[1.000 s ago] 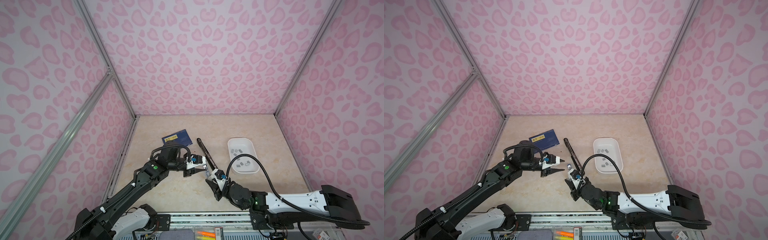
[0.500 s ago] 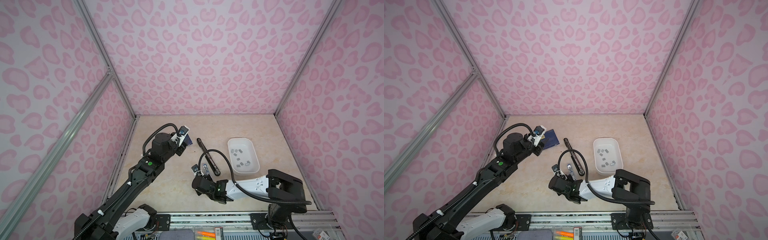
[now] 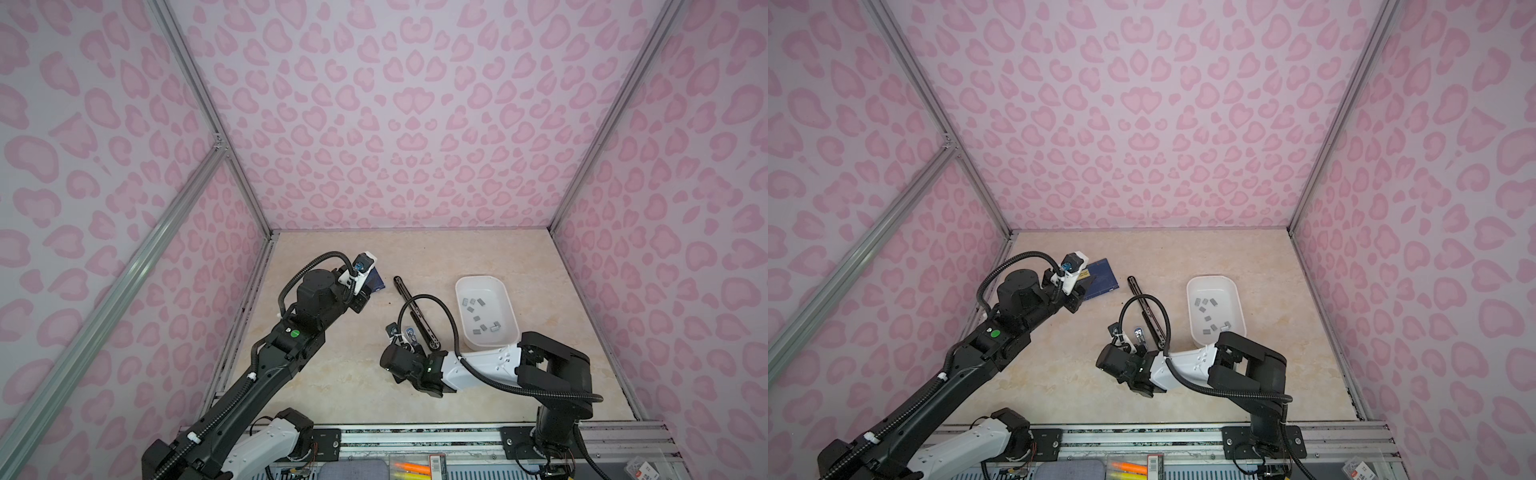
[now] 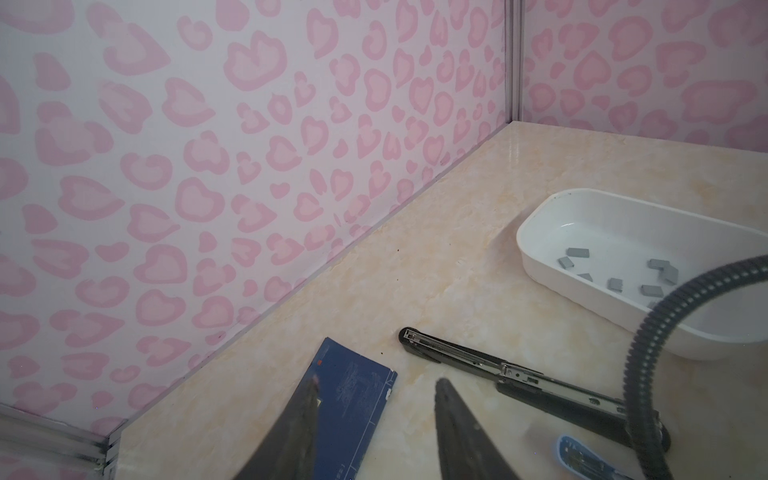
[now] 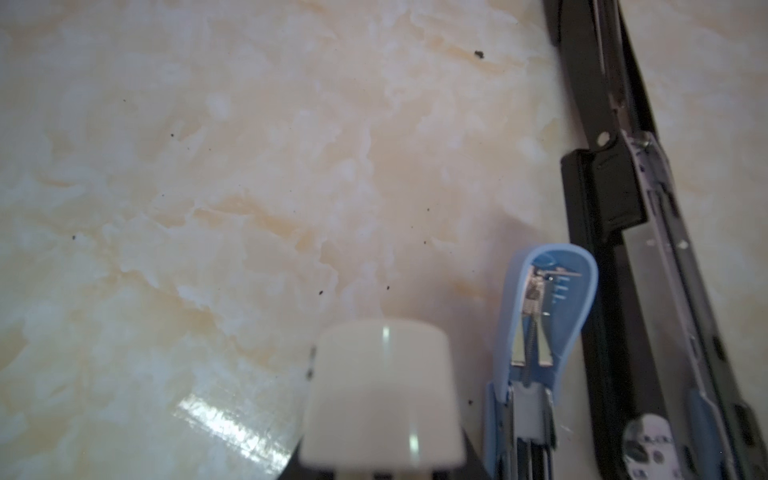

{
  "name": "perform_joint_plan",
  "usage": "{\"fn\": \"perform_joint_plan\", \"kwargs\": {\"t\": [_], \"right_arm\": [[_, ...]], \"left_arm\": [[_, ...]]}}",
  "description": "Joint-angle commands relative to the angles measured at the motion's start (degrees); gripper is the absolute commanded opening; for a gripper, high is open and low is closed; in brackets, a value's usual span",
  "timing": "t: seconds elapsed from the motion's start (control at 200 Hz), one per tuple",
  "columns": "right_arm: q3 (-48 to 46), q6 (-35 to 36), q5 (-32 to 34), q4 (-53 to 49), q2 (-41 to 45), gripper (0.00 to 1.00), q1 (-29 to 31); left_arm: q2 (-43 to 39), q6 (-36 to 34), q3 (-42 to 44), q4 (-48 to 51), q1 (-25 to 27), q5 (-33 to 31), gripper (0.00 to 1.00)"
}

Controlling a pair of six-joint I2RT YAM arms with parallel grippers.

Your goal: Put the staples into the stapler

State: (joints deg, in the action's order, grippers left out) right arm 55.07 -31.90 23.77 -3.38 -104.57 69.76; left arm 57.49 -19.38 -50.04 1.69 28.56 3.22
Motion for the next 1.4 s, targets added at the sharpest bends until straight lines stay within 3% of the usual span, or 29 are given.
{"fn": "perform_joint_plan", "kwargs": {"t": [0.0, 0.64, 0.735, 0.825, 0.89, 0.985, 1.0, 1.08, 1.15, 1.285, 1.395], "right_arm": [[-0.32, -0.52, 0.92, -1.92, -0.94, 0.36, 0.03], [-1.74, -1.41, 0.82, 0.69, 1.73, 0.51, 0.69], [-2.33, -1.31, 1.99, 0.55, 3.96, 0.52, 1.23], [-3.42, -1.15, 3.3, 0.29, 7.91, 0.55, 1.84], [-4.42, -0.84, 4.24, -0.19, 11.39, 0.57, 1.87], [-6.38, -0.27, 6.16, 0.05, 16.45, 0.63, 1.67], [-6.76, -0.13, 6.31, 0.22, 17.34, 0.65, 1.48], [-8.53, 0.58, 5.91, 1.46, 21.96, 0.67, -0.48], [-10.11, 2.13, 1.07, 4.08, 25.22, 0.68, -4.25], [-10.29, 3.0, -3.75, 2.61, 29.05, 0.74, -12.08], [-13.47, -0.01, -4.46, 1.78, 33.88, 0.72, -19.2]], "left_arm": [[0.04, -0.32, -0.4, -1.0, -0.05, 1.92, 0.47], [0.76, -0.71, -0.95, -0.21, -0.08, 3.09, 0.46], [0.66, 0.83, -1.23, -0.93, -0.05, 1.01, 0.46], [0.19, 6.57, -2.89, -1.45, -0.17, -4.67, 0.51], [-0.33, 13.53, -5.07, -1.63, -0.26, -11.07, 0.76], [-0.13, 23.84, -11.84, 2.23, -0.32, -18.38, 0.93], [-0.1, 25.25, -12.98, 2.81, -0.34, -18.97, 1.0], [-0.23, 32.65, -17.05, 4.4, -0.34, -20.41, 0.98], [-0.6, 39.93, -18.45, 3.49, -0.35, -21.03, 0.98], [-1.72, 59.08, -20.04, 8.57, -0.32, -25.14, 0.98], [-8.18, 59.37, -8.55, 2.12, -0.33, -26.68, 0.98]]}}
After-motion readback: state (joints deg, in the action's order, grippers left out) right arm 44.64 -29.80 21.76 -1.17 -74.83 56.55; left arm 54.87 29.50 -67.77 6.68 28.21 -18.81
